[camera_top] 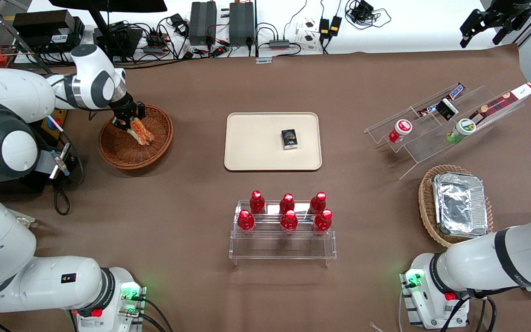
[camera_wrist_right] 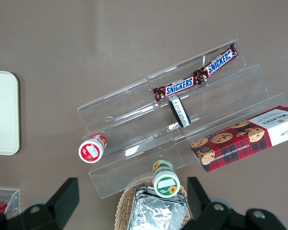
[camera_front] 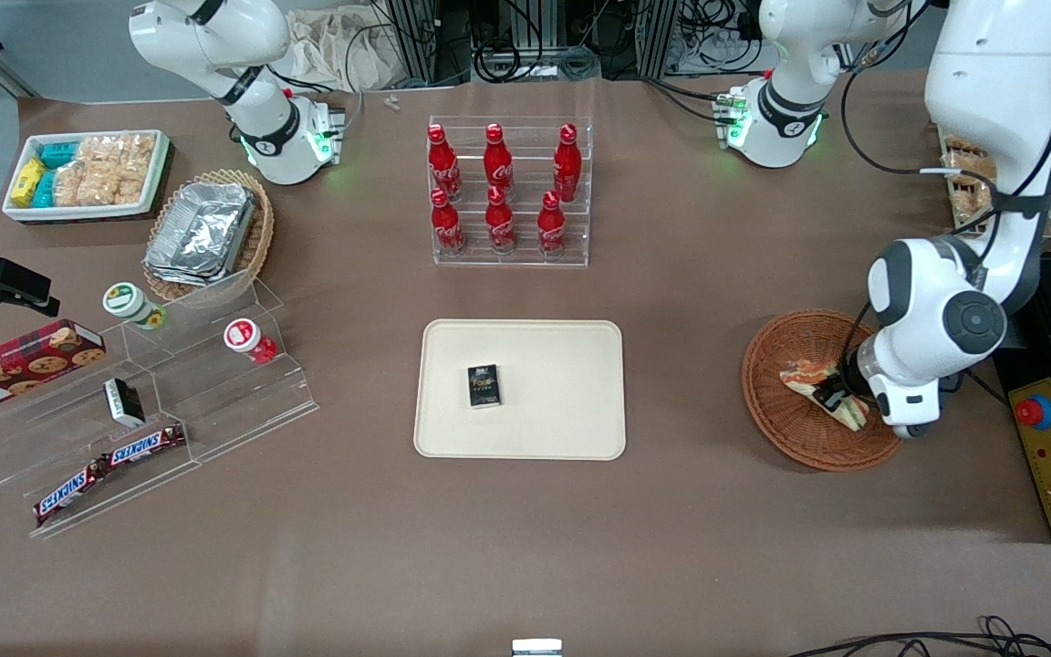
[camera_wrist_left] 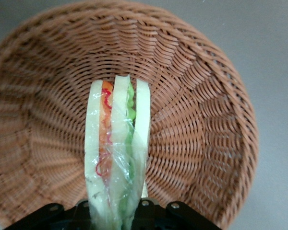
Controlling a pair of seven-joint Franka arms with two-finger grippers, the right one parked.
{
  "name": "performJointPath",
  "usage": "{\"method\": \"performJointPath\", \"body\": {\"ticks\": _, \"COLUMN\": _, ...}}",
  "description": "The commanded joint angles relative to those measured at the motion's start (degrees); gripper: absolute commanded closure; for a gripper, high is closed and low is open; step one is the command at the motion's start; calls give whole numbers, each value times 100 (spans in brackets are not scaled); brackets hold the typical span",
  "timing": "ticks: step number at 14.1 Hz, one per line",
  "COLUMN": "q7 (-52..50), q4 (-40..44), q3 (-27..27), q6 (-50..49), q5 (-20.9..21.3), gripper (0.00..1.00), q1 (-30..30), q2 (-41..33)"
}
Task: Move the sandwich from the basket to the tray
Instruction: 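Lift the sandwich up out of the basket with the left gripper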
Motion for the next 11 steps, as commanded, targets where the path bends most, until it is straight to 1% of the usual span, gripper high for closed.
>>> {"method": "performJointPath", "body": {"ticks": 1, "q7": -35, "q4": 253, "q3": -54, "q6": -994, "q5": 95, "gripper": 92, "q1": -61, "q2": -676}}
{"method": "performJointPath", "body": {"ticks": 2, "q7": -8, "q4": 472, "q3": -80, "q6": -1337, "q5": 95, "gripper": 92, "q1": -79, "q2": -782}}
{"method": "performJointPath", "body": {"ticks": 4, "q7": 9, "q4": 955, "q3": -334, "q6": -2005, "q5": 86, "gripper": 92, "q1": -88, "q2": -880}}
{"method": "performJointPath", "body": {"ticks": 7, "q7": 18, "q4": 1651, "q3": -869, "q6": -2841, "q5": 77, "gripper": 92, "q1": -88, "q2": -827}}
{"method": "performJointPath", "body": {"ticks": 9, "q7": 10, "q4": 1705, "q3": -1230, "q6": -2905, "q5": 77, "gripper": 92, "q1": -88, "q2": -810}}
{"method": "performJointPath", "body": {"ticks": 10, "q7": 10, "q4": 1705, "q3": -1371, "q6": -2896, "q5": 77, "gripper": 97, "q1": -88, "q2": -810}}
{"method": "performJointPath", "body": {"ticks": 11, "q7": 10, "q4": 1705, "q3": -1529, "q6": -2879, "q5": 77, "gripper": 100, "q1": -88, "q2": -801}}
